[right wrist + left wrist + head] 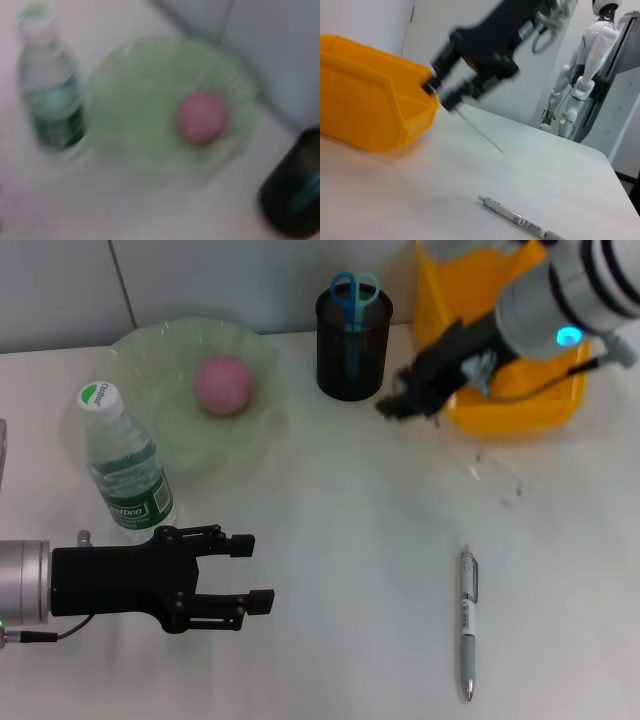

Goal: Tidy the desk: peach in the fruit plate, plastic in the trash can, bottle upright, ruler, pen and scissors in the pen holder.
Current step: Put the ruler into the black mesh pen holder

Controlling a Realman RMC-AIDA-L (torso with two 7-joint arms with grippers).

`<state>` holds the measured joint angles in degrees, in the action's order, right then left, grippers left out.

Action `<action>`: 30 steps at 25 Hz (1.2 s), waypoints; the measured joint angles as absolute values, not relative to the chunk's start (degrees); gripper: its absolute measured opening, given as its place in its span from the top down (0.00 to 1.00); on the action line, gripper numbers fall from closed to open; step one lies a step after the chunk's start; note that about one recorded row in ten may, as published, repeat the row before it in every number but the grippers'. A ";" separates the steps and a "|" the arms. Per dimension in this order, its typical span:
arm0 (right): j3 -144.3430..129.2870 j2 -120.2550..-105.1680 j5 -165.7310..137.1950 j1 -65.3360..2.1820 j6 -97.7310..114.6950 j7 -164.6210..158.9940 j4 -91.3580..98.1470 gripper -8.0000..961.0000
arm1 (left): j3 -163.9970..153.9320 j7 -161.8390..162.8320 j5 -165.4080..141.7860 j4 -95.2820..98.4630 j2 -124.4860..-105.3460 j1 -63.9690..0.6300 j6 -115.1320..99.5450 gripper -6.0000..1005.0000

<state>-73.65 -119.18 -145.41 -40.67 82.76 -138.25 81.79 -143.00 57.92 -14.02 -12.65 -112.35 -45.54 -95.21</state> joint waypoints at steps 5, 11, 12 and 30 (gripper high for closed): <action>-70.40 -119.13 -143.73 -40.67 74.05 -138.30 83.18 0.60 | -143.00 57.92 -14.06 -12.66 -112.38 -45.60 -95.66 0.20; -69.38 -119.11 -137.10 -39.43 61.05 -136.68 82.19 0.60 | -143.00 57.92 -14.06 -12.66 -112.46 -45.62 -95.83 0.20; -69.51 -119.10 -134.85 -39.24 57.99 -135.55 81.20 0.60 | -143.00 57.92 -14.07 -12.66 -112.48 -45.62 -95.87 0.20; -70.04 -119.12 -102.42 -41.78 34.61 -107.38 60.11 0.60 | -143.00 57.42 -14.32 -12.44 -112.50 -45.62 -95.98 0.20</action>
<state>-70.04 -119.12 -102.42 -41.78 34.61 -107.38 60.11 -143.00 57.42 -14.32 -12.44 -112.50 -45.62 -95.98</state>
